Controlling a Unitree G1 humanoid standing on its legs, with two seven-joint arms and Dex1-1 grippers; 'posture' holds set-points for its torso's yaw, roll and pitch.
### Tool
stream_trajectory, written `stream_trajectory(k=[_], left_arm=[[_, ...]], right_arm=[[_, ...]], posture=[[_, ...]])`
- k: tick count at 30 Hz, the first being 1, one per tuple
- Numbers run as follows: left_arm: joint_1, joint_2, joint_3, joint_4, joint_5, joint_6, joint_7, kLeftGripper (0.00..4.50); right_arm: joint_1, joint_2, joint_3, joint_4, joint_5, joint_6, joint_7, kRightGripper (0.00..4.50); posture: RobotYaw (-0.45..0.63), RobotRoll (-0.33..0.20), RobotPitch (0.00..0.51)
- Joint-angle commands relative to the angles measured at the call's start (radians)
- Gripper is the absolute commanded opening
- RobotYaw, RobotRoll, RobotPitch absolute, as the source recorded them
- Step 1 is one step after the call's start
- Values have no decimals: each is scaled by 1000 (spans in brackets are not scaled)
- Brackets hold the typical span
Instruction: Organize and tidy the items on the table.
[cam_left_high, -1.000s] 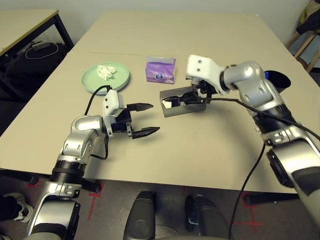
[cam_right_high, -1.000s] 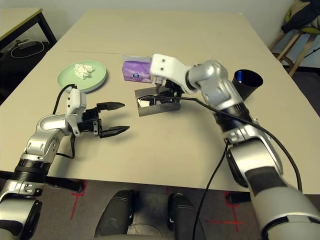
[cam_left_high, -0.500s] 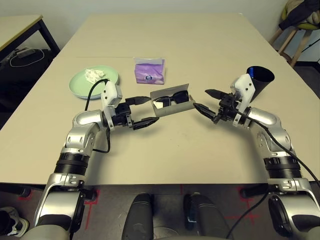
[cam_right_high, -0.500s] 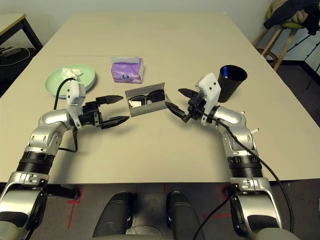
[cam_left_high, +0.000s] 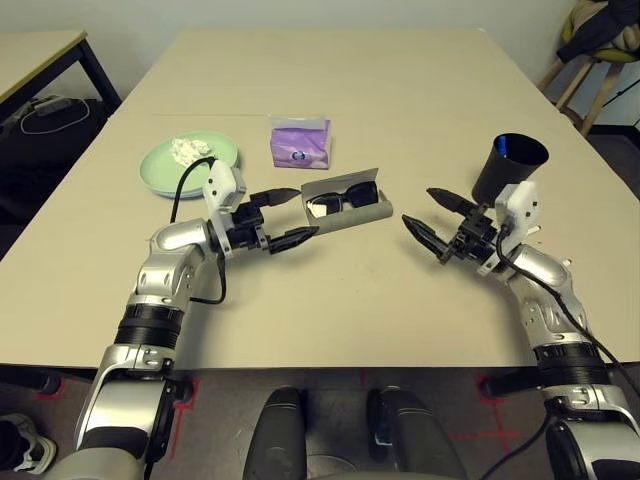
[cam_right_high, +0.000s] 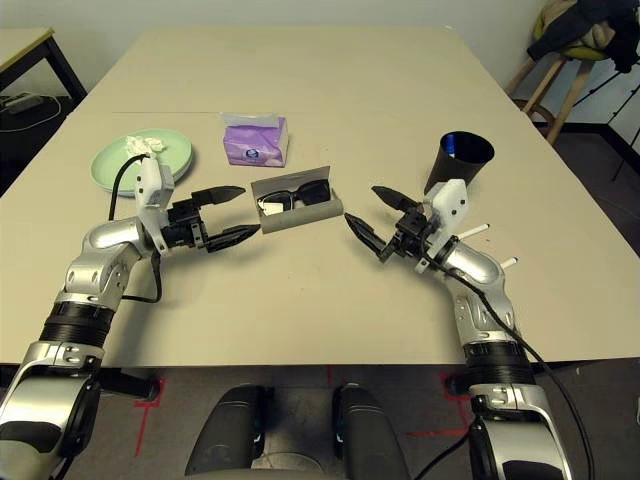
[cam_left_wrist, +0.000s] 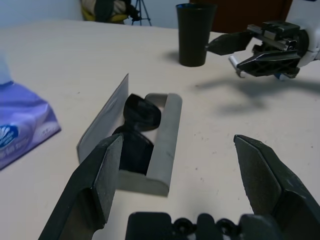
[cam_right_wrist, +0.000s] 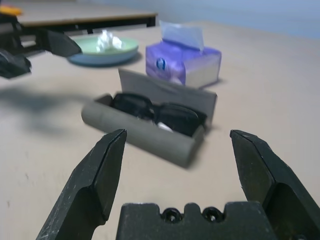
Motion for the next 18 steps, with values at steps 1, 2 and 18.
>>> stream_trajectory(k=[1,2,18], left_arm=[[10,8,8,21,13,-7,13,4500],[9,10,9,34,17,-7,13,4500],[-87,-16,2,317,89,-204,-12,511]], right_arm=[[12,-13,2,2,20,30,0,4455],[14,-10,3,-6,23,31,-3,4455],[36,2,13,-87,37,77,-51,4500]], posture=[[203,0,87],[204,0,87],[190,0,91]])
